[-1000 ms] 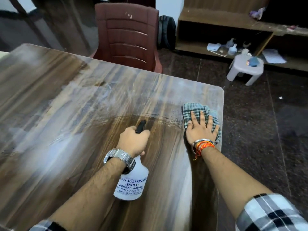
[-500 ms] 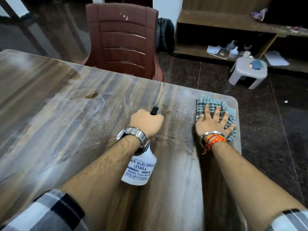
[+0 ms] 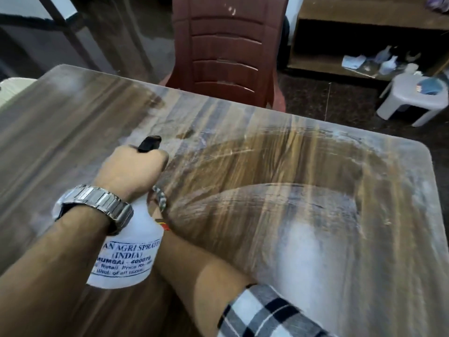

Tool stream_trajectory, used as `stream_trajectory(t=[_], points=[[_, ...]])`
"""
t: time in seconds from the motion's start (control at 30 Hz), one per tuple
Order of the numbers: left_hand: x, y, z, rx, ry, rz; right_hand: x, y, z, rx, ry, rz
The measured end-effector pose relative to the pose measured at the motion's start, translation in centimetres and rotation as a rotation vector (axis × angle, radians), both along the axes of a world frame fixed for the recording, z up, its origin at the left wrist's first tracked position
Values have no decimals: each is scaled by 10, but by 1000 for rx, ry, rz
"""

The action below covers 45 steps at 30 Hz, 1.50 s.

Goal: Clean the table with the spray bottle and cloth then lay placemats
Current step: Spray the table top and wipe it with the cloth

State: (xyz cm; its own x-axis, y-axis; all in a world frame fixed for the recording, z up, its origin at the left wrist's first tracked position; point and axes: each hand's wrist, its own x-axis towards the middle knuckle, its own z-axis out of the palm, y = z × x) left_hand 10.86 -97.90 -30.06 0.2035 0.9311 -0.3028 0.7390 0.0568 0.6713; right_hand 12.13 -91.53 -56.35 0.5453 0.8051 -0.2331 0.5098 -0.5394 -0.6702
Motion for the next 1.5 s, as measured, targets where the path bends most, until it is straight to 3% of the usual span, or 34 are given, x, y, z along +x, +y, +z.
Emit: stream_trajectory(t=[0.03,0.07,0.13,0.2,0.3,0.4,0.53,0.67,0.83,0.9,0.93,1.03,1.07,1.13,1.23,1.3,1.33,1.5], points=[[-7,5,-3,-15,25,-5,-1,-12,8,-148,104,244],[-6,2,1,-17,18,2,7,-35,55,-234,120,317],[-8,-1,2,-51,-20,14,26,-74,107,-58,-60,469],[-9,-10,2,-85,-39,8,66,-100,112,-43,-267,305],[-14,-22,3,-141,-57,3,157,-179,112,-222,-435,-85],[-26,-24,0,-138,-93,-6,216,-265,116,-397,-337,-462],[-47,-21,8,-122,-122,69,208,-270,120,-449,-291,-627],[-77,-10,16,-91,-128,138,129,-196,115,-316,-410,-340],[-110,2,8,-82,-130,213,-38,-120,115,-47,-478,423],[-121,7,5,-67,-131,226,-83,-112,115,-36,-512,789],[-126,10,3,-70,-132,234,-96,-108,113,-59,-589,856],[-135,16,4,-100,-140,262,-101,-99,119,-149,-929,540],[-139,20,2,-100,-140,265,-103,-95,116,-118,-839,654],[-143,27,0,-94,-141,266,-108,-83,112,142,-612,939],[-148,39,-8,-71,-127,268,-110,-54,129,214,-461,813],[-149,44,-14,-56,-123,245,-102,-29,131,15,-427,890],[-148,47,-18,-57,-116,231,-93,-16,136,-58,-427,892],[-122,69,-30,-118,-129,152,-26,34,125,-42,-460,633]])
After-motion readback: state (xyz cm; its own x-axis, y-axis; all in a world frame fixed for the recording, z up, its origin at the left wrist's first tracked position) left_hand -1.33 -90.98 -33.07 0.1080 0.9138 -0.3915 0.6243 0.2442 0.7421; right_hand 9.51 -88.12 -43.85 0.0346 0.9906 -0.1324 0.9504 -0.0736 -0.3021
